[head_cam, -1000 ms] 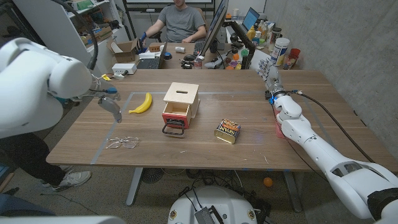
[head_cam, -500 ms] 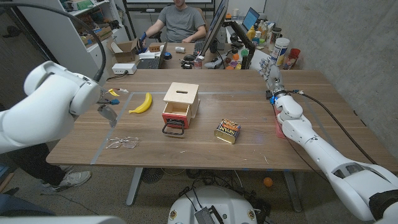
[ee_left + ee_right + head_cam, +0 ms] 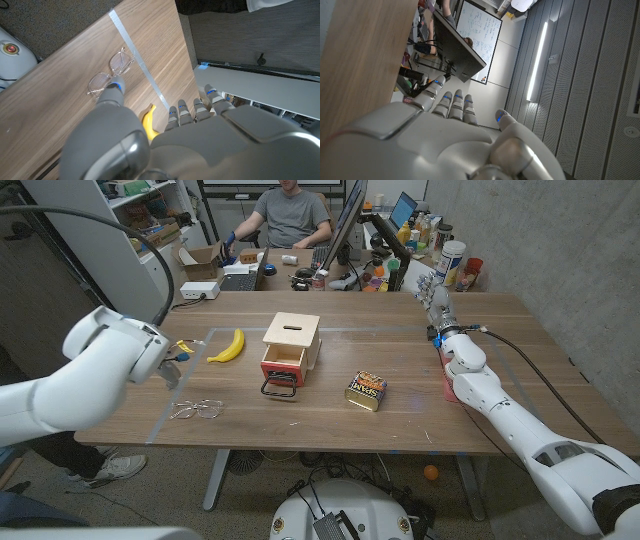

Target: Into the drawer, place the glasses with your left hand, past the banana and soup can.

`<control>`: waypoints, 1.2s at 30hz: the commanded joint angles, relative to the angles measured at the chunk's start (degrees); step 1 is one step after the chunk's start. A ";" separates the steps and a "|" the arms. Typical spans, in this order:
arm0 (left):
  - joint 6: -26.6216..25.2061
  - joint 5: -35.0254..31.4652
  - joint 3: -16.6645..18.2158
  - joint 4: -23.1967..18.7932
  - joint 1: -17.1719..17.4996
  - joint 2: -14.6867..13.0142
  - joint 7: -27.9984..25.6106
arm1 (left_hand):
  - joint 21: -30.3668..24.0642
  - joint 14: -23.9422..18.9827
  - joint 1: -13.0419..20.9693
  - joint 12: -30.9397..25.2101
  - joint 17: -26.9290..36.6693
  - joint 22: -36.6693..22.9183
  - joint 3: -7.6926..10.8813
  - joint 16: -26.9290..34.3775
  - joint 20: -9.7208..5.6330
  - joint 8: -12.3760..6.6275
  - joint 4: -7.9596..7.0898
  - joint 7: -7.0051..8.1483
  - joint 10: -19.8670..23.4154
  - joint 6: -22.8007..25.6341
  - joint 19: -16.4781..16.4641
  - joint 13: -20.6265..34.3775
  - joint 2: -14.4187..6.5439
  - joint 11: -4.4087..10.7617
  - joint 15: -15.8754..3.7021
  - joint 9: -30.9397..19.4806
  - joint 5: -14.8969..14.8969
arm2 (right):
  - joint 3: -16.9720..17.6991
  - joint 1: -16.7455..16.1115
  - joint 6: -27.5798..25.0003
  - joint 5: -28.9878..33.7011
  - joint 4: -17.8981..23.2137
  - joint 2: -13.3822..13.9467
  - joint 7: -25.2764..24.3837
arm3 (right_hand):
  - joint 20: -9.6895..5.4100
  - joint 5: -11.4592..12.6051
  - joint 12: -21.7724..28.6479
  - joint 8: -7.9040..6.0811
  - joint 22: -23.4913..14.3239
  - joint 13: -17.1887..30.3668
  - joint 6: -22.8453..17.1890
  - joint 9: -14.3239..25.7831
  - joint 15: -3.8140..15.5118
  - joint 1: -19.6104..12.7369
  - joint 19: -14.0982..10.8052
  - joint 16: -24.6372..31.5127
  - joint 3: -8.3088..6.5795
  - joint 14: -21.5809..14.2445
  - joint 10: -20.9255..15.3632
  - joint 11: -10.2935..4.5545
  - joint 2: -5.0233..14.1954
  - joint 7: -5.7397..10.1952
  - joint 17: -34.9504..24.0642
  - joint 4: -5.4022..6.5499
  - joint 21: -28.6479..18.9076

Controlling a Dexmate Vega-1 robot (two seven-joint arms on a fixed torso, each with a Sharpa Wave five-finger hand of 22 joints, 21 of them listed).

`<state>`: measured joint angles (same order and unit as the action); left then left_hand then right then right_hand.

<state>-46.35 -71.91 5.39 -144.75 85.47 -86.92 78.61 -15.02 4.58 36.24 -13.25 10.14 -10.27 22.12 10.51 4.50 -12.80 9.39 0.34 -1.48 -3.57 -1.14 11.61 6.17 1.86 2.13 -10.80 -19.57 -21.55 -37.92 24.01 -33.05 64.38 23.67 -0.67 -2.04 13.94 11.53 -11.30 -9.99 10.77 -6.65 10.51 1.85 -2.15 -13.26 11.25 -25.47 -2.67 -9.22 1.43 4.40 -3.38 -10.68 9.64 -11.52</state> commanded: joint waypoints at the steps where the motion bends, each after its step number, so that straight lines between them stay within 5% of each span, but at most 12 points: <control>1: 7.10 -4.01 -4.23 4.16 -1.72 10.29 -5.46 | 0.10 0.29 0.59 -0.02 -0.02 -0.28 -0.16 0.03 -0.07 0.32 -0.49 0.33 -0.24 -0.06 -0.49 0.15 -0.10 0.21 -0.38 -0.15 -0.16 | -0.53 0.64 -0.04 0.57 -0.66 -0.38 0.08 | -1.64 -0.14 -0.18 0.13 -0.09 0.16 -0.45 0.12 0.12 0.33 -0.51 -0.16 -0.45 -0.51 -0.55 0.13 4.15 0.16 -0.01 -0.23 -0.22; 13: 12.33 -3.17 -6.63 7.64 -4.61 16.79 -8.47 | 0.17 0.17 0.69 0.00 -0.03 -0.31 -0.73 0.11 0.11 0.37 -1.07 0.15 -0.15 0.54 -1.07 0.19 -0.45 0.17 -0.52 -0.17 0.07 | -0.86 0.91 -0.65 1.24 -0.50 -0.47 -0.85 | -1.63 -0.13 -0.22 0.14 -0.09 0.16 -0.48 0.12 0.05 0.31 -0.49 -0.18 -0.48 -0.56 -0.53 0.19 4.12 0.17 0.00 -0.26 -0.19; 36: 16.64 -7.66 -12.86 11.87 -8.19 19.91 -10.75 | 0.66 0.41 1.66 0.26 -0.05 -0.34 -1.40 0.05 0.14 0.72 -1.54 0.01 -0.51 0.82 -1.28 0.25 -1.33 0.03 -0.43 -0.21 0.42 | -2.02 3.21 0.19 1.75 -4.74 -2.24 0.42 | -1.66 -0.13 -0.26 0.17 -0.08 0.16 -0.50 0.12 0.01 0.28 -0.44 -0.22 -0.54 -0.62 -0.56 0.16 4.08 0.16 0.01 -0.30 -0.13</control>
<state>-31.60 -78.74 -5.58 -134.86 78.28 -68.66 69.49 -14.45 4.85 37.44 -13.25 10.15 -10.55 20.73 10.51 4.44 -12.36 8.01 0.42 -1.47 -3.06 -1.87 11.60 4.96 1.85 1.85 -10.79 -19.27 -23.22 -35.44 23.66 -31.49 61.05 21.97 -0.68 -2.05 13.94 11.53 -11.31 -9.92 10.77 -6.65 10.51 1.85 -2.15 -13.26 11.25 -25.71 -2.67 -9.32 1.54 4.40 -3.38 -10.68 9.40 -11.52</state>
